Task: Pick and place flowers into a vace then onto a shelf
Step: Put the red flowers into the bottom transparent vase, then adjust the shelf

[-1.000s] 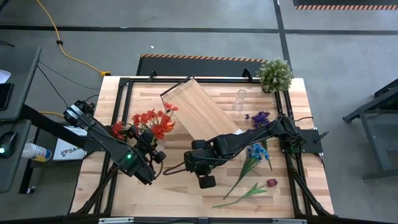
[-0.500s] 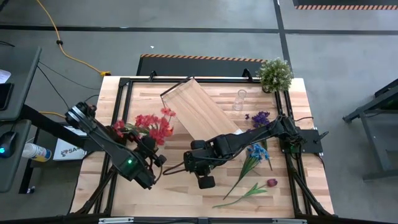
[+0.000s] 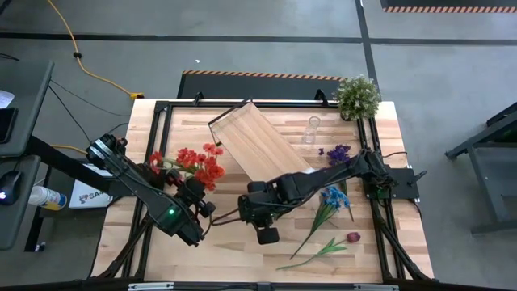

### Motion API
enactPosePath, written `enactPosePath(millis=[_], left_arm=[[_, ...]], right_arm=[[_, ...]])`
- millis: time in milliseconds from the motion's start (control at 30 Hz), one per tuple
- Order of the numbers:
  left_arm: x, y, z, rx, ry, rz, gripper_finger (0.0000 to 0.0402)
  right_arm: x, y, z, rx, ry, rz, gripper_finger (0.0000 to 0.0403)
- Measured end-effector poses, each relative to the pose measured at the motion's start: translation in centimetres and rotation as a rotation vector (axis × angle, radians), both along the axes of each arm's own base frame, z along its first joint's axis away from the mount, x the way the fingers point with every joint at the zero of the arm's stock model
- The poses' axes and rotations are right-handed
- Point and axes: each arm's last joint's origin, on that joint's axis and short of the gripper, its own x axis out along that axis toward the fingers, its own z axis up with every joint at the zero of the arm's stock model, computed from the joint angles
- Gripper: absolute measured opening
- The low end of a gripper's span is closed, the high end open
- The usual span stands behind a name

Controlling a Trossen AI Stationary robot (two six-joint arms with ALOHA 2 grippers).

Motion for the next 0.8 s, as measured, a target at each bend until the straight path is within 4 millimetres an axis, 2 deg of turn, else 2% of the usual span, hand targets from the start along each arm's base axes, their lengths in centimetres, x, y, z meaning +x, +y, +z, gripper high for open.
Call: enactPosePath(millis=[167, 533, 800], left_arm=[[0.0, 0.0, 0.0, -0.019, 0.011, 0.011, 0.0112], [-0.3, -0.3, -0.3, -0.117, 0.073, 0.051, 0.0217], [-0.9, -1.6, 0.7, -0.145, 0.052, 0.002, 0.0255]], right_arm=[[0.0, -0.1, 0.0, 0.0, 0.001, -0.003, 0.0067], [0.1, -0.2, 0.0, 0.0, 0.002, -0.005, 0.0067], [0.3, -0.9, 0.0, 0.0, 0.002, -0.021, 0.0067]])
